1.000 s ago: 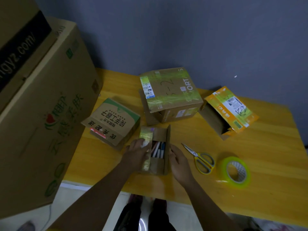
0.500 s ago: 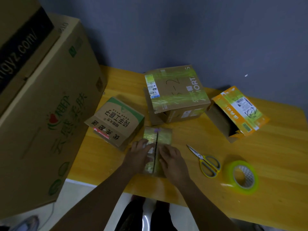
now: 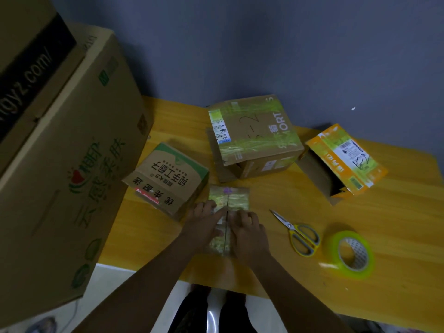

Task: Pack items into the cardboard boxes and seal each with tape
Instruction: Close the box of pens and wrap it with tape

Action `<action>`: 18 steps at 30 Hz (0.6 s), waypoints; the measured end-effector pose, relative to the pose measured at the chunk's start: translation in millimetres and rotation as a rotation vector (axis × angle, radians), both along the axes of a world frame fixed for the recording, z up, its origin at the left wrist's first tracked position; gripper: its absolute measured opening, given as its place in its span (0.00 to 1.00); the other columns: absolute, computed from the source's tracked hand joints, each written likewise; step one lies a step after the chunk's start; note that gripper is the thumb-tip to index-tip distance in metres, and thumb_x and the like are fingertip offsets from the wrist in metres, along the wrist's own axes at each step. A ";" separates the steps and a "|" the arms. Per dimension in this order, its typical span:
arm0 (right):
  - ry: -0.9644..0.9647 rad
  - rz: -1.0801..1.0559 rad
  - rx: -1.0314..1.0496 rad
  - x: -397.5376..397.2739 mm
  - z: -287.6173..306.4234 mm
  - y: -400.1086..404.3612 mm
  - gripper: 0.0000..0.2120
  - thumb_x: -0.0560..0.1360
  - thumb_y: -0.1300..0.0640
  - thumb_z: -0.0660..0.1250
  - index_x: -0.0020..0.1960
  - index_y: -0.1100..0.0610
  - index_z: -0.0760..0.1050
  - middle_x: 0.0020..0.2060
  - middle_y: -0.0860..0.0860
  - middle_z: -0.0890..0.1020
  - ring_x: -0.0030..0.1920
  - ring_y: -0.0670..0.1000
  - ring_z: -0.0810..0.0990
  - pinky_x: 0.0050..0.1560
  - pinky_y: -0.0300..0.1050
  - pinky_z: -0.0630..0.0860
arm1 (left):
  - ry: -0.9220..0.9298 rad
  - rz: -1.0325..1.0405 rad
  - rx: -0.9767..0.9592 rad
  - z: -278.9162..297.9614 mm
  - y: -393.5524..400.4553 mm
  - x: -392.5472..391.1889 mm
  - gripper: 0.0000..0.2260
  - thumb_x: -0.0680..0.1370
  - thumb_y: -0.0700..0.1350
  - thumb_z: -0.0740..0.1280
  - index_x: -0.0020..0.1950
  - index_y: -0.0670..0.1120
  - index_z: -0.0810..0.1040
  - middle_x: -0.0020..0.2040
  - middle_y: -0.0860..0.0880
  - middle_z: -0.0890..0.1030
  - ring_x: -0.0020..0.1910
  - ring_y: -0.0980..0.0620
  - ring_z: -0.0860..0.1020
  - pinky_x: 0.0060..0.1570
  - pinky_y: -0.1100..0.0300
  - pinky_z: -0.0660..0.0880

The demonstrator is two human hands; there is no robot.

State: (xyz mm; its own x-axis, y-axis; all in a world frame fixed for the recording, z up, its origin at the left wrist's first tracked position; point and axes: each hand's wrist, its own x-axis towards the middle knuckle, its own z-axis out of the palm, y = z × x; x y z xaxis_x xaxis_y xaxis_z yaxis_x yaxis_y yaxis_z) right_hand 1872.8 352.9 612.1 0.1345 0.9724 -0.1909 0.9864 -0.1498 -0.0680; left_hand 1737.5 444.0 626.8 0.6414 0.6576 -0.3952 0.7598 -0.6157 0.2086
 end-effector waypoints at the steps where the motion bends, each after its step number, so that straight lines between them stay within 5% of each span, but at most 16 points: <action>1: 0.015 -0.002 0.013 0.3 0.9 -0.9 0.27 0.63 0.50 0.75 0.61 0.54 0.78 0.54 0.54 0.77 0.52 0.57 0.72 0.31 0.50 0.77 | 0.010 -0.045 0.018 0.2 2.6 0.5 0.31 0.77 0.58 0.63 0.77 0.58 0.53 0.76 0.47 0.55 0.73 0.45 0.57 0.68 0.49 0.57; 4: 0.104 -0.030 0.048 1.9 -2.7 -3.9 0.23 0.68 0.52 0.69 0.62 0.53 0.76 0.58 0.53 0.74 0.57 0.56 0.69 0.33 0.51 0.79 | 0.034 -0.218 0.012 -2.1 13.4 2.0 0.31 0.79 0.57 0.61 0.79 0.56 0.51 0.79 0.49 0.41 0.78 0.46 0.43 0.74 0.46 0.45; 8: 0.232 -0.066 0.080 4.8 -7.8 -5.5 0.21 0.72 0.53 0.60 0.63 0.53 0.76 0.61 0.55 0.75 0.62 0.56 0.67 0.40 0.53 0.81 | 0.070 -0.287 -0.083 0.4 21.6 4.1 0.32 0.80 0.56 0.61 0.79 0.54 0.48 0.79 0.50 0.37 0.78 0.49 0.38 0.74 0.48 0.48; 14: 0.294 -0.375 0.106 2.0 2.5 -15.7 0.20 0.74 0.52 0.60 0.64 0.58 0.73 0.65 0.61 0.70 0.64 0.65 0.70 0.57 0.56 0.73 | 0.078 -0.093 0.008 2.5 -3.5 10.2 0.35 0.72 0.71 0.58 0.72 0.51 0.63 0.74 0.45 0.59 0.71 0.43 0.59 0.62 0.49 0.67; 18: 0.348 -0.534 0.049 9.8 10.3 -24.7 0.22 0.78 0.48 0.62 0.68 0.56 0.68 0.67 0.57 0.64 0.67 0.60 0.63 0.61 0.51 0.67 | 0.140 -0.016 0.125 8.7 -20.0 17.7 0.30 0.77 0.67 0.56 0.68 0.45 0.62 0.69 0.41 0.63 0.68 0.42 0.63 0.63 0.49 0.63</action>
